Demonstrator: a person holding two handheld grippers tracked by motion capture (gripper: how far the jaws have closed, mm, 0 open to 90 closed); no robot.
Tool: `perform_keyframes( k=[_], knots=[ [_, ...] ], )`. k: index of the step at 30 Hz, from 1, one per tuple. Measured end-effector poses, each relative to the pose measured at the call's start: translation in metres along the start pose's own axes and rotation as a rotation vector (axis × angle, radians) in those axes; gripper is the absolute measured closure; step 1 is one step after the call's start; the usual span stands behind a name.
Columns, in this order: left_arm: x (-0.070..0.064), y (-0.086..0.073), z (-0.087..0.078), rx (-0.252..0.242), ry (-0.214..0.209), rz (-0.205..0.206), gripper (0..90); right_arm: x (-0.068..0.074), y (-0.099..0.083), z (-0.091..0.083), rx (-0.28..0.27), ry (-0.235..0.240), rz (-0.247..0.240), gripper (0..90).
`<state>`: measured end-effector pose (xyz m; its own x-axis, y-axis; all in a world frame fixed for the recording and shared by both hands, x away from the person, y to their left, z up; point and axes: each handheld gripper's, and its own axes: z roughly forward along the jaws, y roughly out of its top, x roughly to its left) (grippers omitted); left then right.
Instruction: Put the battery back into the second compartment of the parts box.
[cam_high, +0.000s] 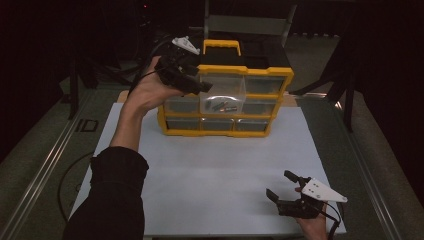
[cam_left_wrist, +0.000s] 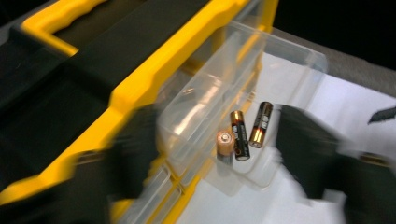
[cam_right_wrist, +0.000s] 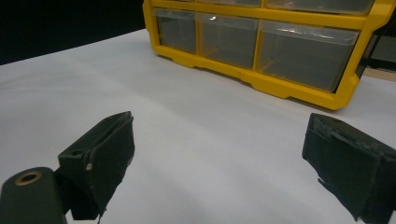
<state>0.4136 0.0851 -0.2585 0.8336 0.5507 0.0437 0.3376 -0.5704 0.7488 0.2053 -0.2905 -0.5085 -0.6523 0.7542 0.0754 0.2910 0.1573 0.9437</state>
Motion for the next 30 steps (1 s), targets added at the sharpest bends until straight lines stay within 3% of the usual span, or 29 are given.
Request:
perform_keyframes(
  k=[1, 2, 6, 13, 27, 30],
  knots=[
    [0.001, -0.001, -0.001, 0.003, 0.008, -0.018, 22.2, 0.000, 0.000, 0.000, -0.001, 0.001, 0.001, 8.8],
    [0.002, -0.003, -0.001, 0.012, 0.028, -0.026, 22.2, 0.000, 0.000, 0.000, -0.001, 0.001, 0.001, 8.8],
    [0.006, -0.014, -0.004, 0.024, 0.054, -0.053, 8.5, 0.001, 0.000, 0.001, 0.004, 0.002, -0.002, 8.8],
    [0.008, -0.038, -0.008, 0.016, 0.064, -0.068, 5.1, 0.001, 0.000, 0.001, 0.004, -0.002, -0.001, 8.8],
    [0.005, -0.090, 0.001, 0.041, 0.067, -0.073, 3.3, 0.001, 0.000, 0.002, 0.005, 0.002, -0.010, 8.7],
    [0.004, -0.094, 0.001, 0.042, 0.072, -0.069, 3.3, 0.001, 0.000, 0.002, 0.005, 0.002, -0.009, 8.7]
  ],
)
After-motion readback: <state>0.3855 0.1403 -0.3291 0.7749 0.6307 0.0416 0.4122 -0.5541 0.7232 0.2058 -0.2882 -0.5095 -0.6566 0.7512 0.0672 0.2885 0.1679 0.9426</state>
